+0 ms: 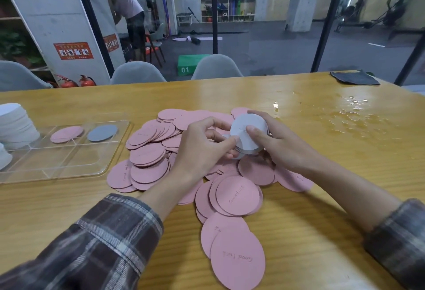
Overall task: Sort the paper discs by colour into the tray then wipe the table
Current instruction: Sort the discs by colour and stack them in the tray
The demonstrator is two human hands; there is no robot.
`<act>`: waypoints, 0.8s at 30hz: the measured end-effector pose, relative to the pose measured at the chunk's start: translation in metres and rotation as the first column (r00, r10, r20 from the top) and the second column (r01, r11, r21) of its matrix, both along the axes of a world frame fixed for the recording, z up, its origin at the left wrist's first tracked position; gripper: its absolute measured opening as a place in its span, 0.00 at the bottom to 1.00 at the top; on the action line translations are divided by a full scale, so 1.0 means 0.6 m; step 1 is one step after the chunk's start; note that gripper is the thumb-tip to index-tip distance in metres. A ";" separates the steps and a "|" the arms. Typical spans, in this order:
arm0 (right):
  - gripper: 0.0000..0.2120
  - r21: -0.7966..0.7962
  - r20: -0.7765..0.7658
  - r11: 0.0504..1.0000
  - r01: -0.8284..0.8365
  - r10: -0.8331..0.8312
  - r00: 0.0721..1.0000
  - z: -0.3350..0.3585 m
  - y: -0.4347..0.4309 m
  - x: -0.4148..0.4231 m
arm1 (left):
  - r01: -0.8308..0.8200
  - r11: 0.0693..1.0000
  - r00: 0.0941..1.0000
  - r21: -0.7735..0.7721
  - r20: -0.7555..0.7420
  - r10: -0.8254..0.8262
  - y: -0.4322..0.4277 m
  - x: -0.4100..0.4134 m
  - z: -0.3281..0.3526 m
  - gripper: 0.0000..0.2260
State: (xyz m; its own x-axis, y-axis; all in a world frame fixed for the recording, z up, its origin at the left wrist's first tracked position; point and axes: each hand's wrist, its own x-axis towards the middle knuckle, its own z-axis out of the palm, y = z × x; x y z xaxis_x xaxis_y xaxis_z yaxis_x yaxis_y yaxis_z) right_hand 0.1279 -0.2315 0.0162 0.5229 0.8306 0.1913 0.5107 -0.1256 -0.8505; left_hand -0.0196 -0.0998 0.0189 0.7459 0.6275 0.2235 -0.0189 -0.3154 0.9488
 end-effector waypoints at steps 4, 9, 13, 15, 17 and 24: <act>0.18 -0.003 0.024 1.000 0.022 -0.022 0.999 -0.002 -0.001 0.009 | -0.054 0.955 0.998 0.291 -0.004 0.058 0.011 0.000 -0.010 0.06; 0.18 0.016 0.018 0.997 0.076 -0.077 0.997 0.001 -0.007 0.014 | -0.103 0.729 0.959 0.676 -0.126 0.253 0.047 -0.014 -0.024 0.19; 0.19 0.023 0.022 0.994 0.106 -0.107 0.994 0.002 -0.009 0.013 | 0.001 0.777 0.947 0.629 -0.250 0.201 0.049 -0.022 -0.029 0.22; 0.19 0.035 0.019 0.993 0.117 -0.117 0.993 0.002 -0.009 0.014 | -0.014 0.789 0.961 0.614 -0.209 0.181 0.049 -0.021 -0.028 0.17; 0.19 0.035 0.056 0.989 0.143 -0.145 0.988 -0.002 -0.008 0.022 | -0.034 0.807 0.974 0.590 -0.163 0.160 0.047 -0.021 -0.026 0.14; 0.17 0.033 0.037 0.989 0.145 -0.146 0.989 -0.007 -0.005 0.032 | -0.135 0.963 0.991 0.234 0.054 0.126 0.042 -0.020 -0.019 0.03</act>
State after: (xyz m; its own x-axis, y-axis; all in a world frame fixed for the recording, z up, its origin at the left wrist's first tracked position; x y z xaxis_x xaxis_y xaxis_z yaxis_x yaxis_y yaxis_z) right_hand 0.1469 -0.2345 0.0119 0.6294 0.7397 0.2383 0.5221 -0.1754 -0.8347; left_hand -0.0318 -0.0749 0.0073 0.6491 0.6444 0.4043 0.0020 -0.5329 0.8462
